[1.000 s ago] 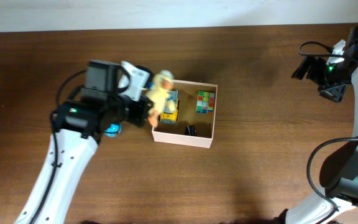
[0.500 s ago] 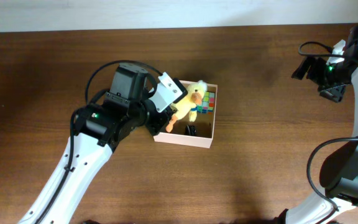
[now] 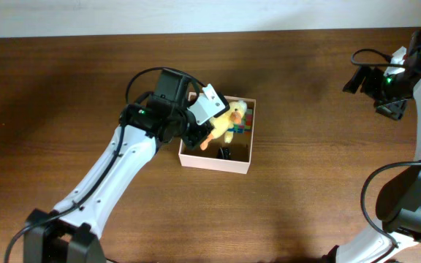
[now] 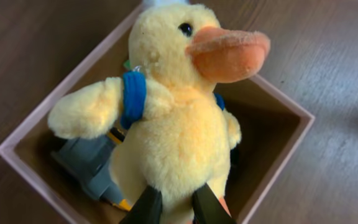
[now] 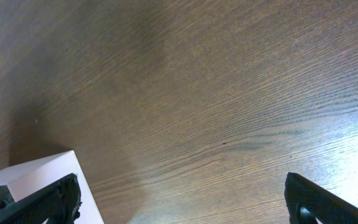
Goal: Pack container
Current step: 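Lift the duck and carry it with the left gripper over the box, then lower the duck into the box and open the left gripper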
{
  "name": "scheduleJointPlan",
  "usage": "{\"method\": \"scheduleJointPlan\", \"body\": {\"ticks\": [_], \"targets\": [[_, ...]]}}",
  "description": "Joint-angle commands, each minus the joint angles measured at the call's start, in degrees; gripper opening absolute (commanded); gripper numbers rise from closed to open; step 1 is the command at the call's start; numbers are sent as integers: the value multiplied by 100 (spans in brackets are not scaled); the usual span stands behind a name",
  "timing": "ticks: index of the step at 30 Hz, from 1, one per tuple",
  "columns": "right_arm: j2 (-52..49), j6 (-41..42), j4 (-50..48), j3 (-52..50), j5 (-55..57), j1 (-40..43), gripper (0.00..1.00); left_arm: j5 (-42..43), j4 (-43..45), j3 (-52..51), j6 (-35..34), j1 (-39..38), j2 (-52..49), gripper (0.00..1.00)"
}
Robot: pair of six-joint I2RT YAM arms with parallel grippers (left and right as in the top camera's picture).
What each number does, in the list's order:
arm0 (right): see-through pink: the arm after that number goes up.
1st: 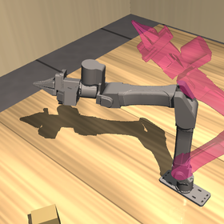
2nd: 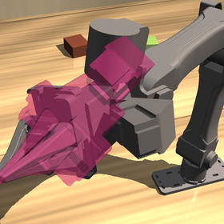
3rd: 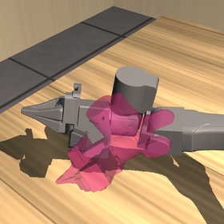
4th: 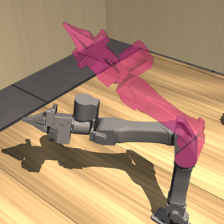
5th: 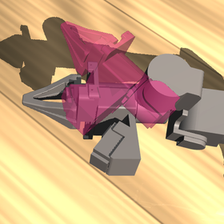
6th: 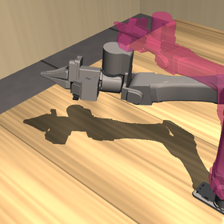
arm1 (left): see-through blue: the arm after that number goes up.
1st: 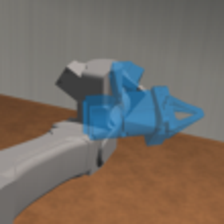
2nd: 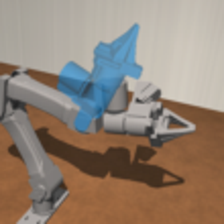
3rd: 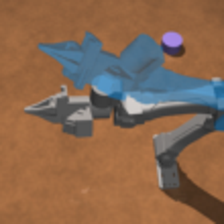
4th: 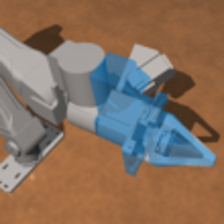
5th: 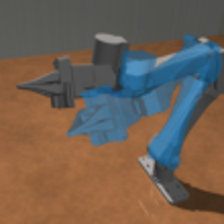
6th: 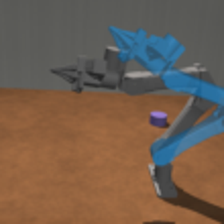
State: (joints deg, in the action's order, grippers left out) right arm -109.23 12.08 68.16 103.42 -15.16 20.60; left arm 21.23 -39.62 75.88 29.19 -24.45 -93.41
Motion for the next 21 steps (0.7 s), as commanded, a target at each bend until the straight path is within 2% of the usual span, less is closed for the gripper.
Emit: {"method": "scheduleJointPlan", "body": {"ticks": [1, 8, 13, 17, 21], "targets": [[111, 44, 2, 76, -72, 39, 99, 111, 83, 107, 264, -87, -223, 13], [111, 44, 2, 76, -72, 39, 99, 107, 271, 107, 568, -269, -455, 14], [111, 44, 2, 76, -72, 39, 99, 105, 299, 107, 1014, -413, -566, 8], [111, 44, 2, 76, -72, 39, 99, 83, 293, 103, 1014, -444, -662, 8], [111, 44, 2, 76, -72, 39, 99, 83, 254, 103, 1014, -444, -761, 3]]}}
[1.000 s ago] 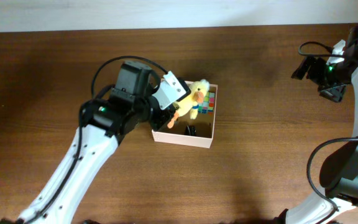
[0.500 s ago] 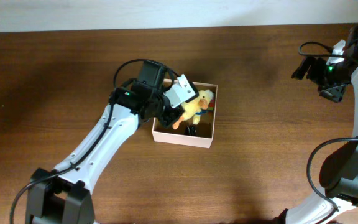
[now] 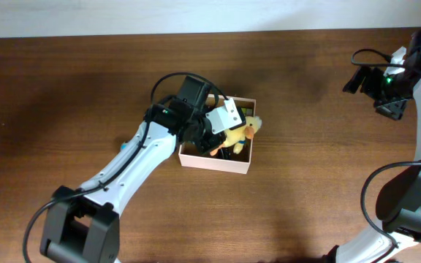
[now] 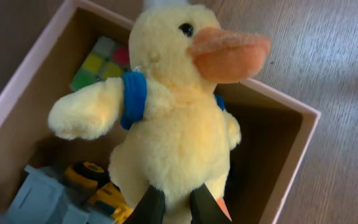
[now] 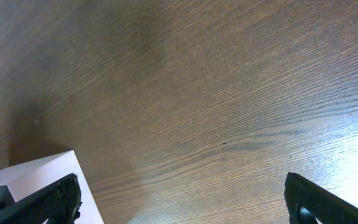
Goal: Pack container
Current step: 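Lower the duck into the box and open the left gripper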
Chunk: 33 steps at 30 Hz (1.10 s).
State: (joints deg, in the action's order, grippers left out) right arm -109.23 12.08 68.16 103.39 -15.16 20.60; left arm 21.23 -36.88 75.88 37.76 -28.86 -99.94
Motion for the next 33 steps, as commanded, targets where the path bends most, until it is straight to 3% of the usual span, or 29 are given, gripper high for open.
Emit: {"method": "scheduleJointPlan", "body": {"ticks": [1, 21, 23, 27, 30, 33], "targets": [[111, 44, 2, 79, -72, 39, 99, 83, -42, 103, 155, -2, -133, 2], [111, 44, 2, 79, -72, 39, 99, 107, -577, 7, 155, -50, -651, 2], [111, 44, 2, 79, -72, 39, 99, 107, -560, 7, 155, -79, -651, 16], [111, 44, 2, 79, -72, 39, 99, 107, -557, 7, 155, -114, -651, 55], [111, 44, 2, 79, -72, 39, 99, 107, -555, 7, 155, -114, -651, 76], [111, 44, 2, 79, -72, 39, 99, 107, -522, 9, 155, -114, -651, 87]]}}
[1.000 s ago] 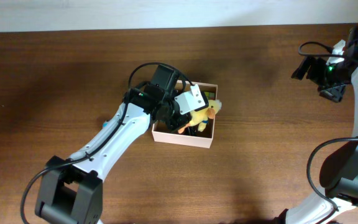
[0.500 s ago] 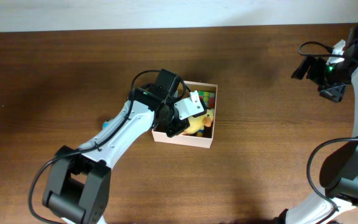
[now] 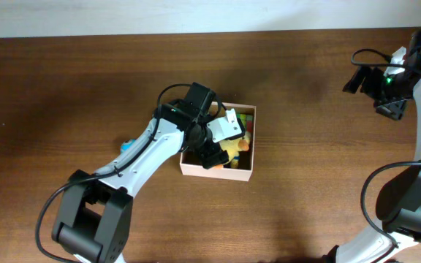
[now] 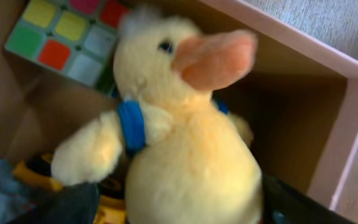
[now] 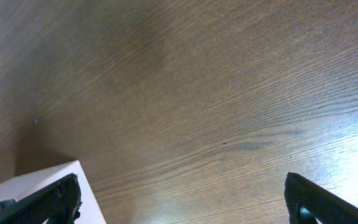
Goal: Pack container
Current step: 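Lower the duck into the box and open the left gripper, then withdraw the left gripper from the box toward the blue ball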
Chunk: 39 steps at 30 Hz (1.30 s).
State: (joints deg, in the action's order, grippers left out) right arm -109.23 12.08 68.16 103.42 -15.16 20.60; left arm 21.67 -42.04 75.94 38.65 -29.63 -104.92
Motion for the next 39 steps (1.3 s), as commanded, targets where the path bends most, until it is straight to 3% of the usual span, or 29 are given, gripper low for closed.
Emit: {"method": "scheduleJointPlan", "body": {"ticks": [1, 3, 19, 22, 29, 39], "targets": [[111, 44, 2, 76, -72, 39, 99, 63, 17, 2, 66, -37, -153, 87], [111, 44, 2, 76, -72, 39, 99, 61, 98, 2, 66, -37, -153, 91], [111, 44, 2, 76, -72, 39, 99, -197, 562, 66, 63, -33, -146, 91], [111, 44, 2, 76, -72, 39, 99, -195, 557, 68, 61, -33, -146, 100], [114, 44, 2, 74, -72, 39, 99, -195, 518, 254, -50, -37, -133, 99], [111, 44, 2, 76, -72, 39, 99, -435, 164, 1473, -1143, 151, 422, 99]]}}
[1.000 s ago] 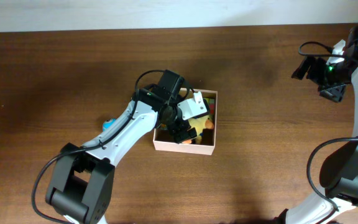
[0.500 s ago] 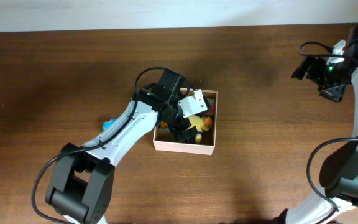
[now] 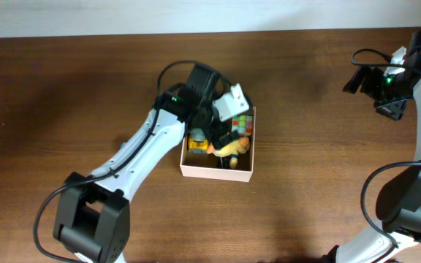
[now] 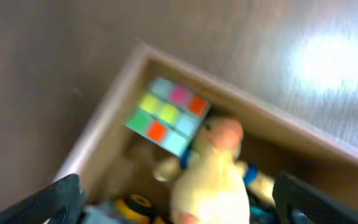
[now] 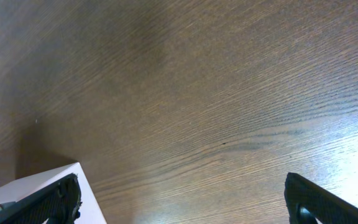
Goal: Pack container
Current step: 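Withdraw the left gripper from the box toward the blue ball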
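Note:
The pink cardboard box (image 3: 218, 173) sits mid-table, and its rim (image 4: 104, 124) also shows in the left wrist view. Inside lies a yellow plush duck (image 3: 232, 148) (image 4: 213, 177) with an orange beak and blue straps, free of any grip. A colour cube (image 3: 242, 123) (image 4: 166, 117) and a yellow toy truck (image 3: 198, 142) share the box. My left gripper (image 3: 221, 128) (image 4: 179, 205) hovers above the box, open, holding nothing. My right gripper (image 3: 386, 91) (image 5: 185, 202) stands open at the far right over bare wood.
The wooden table (image 3: 320, 183) stretches around the box. A white object's corner (image 5: 42, 180) shows at the lower left of the right wrist view. My left arm (image 3: 137, 161) reaches in from the lower left.
My left gripper was low inside the box with its fingers spread around the duck. Now it is higher above the box, and the duck lies in the box on its own. The right arm is unchanged.
My left gripper was shut on the duck above the box's left edge. Then it held the duck over the box's inside. Later the duck was down among the toys with the fingers apart. Now the gripper is above the box without it.

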{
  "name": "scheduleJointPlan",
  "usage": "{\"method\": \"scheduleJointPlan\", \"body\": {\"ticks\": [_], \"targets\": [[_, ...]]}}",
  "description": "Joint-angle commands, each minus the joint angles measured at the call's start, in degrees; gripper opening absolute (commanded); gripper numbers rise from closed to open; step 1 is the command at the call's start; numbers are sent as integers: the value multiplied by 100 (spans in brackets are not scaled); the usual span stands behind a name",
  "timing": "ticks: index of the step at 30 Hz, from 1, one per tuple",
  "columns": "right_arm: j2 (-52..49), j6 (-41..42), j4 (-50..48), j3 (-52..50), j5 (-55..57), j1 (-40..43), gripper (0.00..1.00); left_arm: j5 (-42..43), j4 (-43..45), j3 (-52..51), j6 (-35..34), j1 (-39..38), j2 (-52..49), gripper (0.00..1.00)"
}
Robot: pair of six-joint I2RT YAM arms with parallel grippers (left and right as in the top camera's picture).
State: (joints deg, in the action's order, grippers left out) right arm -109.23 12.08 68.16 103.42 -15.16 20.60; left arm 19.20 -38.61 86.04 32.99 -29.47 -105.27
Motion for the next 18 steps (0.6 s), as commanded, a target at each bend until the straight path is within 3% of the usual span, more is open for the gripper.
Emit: {"method": "scheduleJointPlan", "body": {"ticks": [1, 11, 18], "targets": [[111, 44, 2, 76, -72, 39, 99, -308, -306, 599, -732, 188, 531, 99], [111, 44, 2, 76, -72, 39, 99, -1609, -1884, 1051, -2645, 1355, 960, 99], [111, 44, 2, 74, -72, 39, 99, -1672, -2938, 1032, -3213, 2212, 723, 99]]}}
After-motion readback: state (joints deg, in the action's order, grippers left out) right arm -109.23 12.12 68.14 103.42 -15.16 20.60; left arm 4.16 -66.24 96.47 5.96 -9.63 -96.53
